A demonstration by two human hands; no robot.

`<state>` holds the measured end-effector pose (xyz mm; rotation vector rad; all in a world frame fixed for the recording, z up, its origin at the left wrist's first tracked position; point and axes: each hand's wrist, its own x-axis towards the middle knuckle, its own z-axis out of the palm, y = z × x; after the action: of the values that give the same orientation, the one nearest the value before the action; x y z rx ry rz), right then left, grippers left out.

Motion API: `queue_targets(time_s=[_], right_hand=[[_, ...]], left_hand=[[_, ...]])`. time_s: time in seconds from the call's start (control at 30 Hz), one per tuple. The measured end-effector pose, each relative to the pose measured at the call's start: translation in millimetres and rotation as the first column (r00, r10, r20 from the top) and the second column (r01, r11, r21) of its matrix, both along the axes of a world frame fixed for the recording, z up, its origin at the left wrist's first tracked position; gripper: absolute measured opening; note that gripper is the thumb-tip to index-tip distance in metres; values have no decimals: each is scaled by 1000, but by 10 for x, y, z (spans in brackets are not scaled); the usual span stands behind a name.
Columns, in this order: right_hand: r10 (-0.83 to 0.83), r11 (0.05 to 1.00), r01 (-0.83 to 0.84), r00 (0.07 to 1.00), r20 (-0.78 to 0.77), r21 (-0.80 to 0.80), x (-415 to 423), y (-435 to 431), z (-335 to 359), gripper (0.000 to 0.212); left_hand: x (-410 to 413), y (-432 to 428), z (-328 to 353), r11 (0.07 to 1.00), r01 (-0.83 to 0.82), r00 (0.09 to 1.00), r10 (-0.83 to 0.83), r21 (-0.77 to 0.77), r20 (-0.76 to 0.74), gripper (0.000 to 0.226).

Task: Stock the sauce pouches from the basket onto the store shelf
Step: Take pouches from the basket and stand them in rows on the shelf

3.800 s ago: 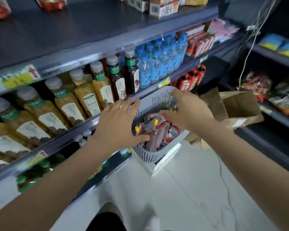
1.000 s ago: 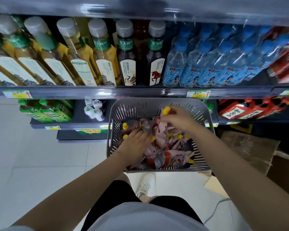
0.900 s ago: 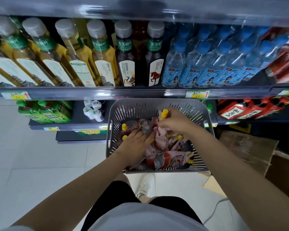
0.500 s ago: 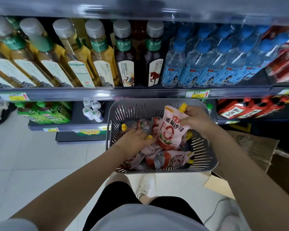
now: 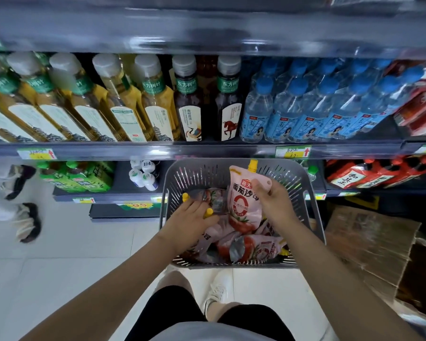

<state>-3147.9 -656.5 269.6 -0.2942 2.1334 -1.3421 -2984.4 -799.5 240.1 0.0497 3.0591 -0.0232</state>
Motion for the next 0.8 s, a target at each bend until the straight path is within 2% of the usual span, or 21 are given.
queue_targets(time_s=[0.1, 0.23, 0.37, 0.6, 0.67, 0.73, 0.8], right_hand=[[0, 999, 0, 1000, 7, -36, -68, -1, 93, 13], [95, 995, -95, 988, -125, 6, -70, -117, 306, 29], [146, 989, -147, 972, -186, 9, 66, -327, 526, 39], [131, 976, -168, 961, -243, -136, 638, -901, 1021, 11], [136, 969, -183, 955, -262, -164, 829, -1129, 1199, 11], [149, 953, -211, 950, -275, -215, 1044, -1373, 1413, 10], [149, 935, -225, 951, -272, -276, 1286, -1636, 1644, 7]], left_hand=[[128, -66, 183, 998, -67, 995, 68, 6, -74, 50], [251, -238, 439, 978, -203, 963, 209, 54, -169, 56], [348, -427, 752, 961, -254, 935, 273, 108, -225, 58], [758, -1015, 1465, 966, -198, 847, 254, 166, -468, 57], [956, -1281, 1685, 963, -175, 795, 261, 205, -547, 48], [1175, -1571, 1932, 941, -137, 733, 306, 309, -607, 32], [1411, -1876, 2184, 920, -106, 697, 339, 376, -632, 27]])
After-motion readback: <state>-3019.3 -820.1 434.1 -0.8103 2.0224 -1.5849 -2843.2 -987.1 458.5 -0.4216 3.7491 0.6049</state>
